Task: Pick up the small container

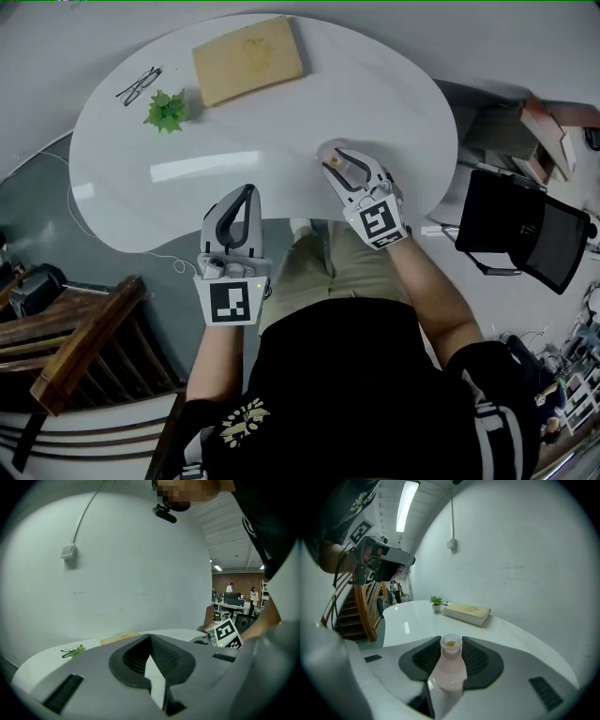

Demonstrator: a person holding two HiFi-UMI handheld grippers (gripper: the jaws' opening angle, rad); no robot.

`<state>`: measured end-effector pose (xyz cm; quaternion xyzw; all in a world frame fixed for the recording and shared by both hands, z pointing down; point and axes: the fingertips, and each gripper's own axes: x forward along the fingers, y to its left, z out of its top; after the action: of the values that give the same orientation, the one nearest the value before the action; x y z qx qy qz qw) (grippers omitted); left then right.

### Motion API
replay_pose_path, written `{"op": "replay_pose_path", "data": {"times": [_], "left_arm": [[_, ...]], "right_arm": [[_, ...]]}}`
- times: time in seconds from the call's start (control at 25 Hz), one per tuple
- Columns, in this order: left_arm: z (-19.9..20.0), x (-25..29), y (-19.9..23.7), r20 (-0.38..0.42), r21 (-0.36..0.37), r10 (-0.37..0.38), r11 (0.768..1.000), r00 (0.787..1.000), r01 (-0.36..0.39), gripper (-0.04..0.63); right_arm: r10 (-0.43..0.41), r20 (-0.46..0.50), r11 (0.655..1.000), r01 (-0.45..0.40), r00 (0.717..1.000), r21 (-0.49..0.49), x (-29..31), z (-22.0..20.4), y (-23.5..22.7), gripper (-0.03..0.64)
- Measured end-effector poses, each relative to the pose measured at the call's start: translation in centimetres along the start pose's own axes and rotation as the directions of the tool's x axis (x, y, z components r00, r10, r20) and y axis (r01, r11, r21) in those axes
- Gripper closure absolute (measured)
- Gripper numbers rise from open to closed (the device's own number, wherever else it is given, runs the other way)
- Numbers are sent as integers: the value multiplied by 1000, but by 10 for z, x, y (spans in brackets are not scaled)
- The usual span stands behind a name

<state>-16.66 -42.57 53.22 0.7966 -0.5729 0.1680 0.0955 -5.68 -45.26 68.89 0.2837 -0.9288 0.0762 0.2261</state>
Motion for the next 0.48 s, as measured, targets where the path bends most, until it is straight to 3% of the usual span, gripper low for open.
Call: {"op": "replay_pose_path", "data": {"times": [0.48], "left_arm": [[25,-12,8,44,34,-4,999,999,2,577]], "right_arm": [[-17,-51,999,19,999,37,-23,22,-5,465]]}}
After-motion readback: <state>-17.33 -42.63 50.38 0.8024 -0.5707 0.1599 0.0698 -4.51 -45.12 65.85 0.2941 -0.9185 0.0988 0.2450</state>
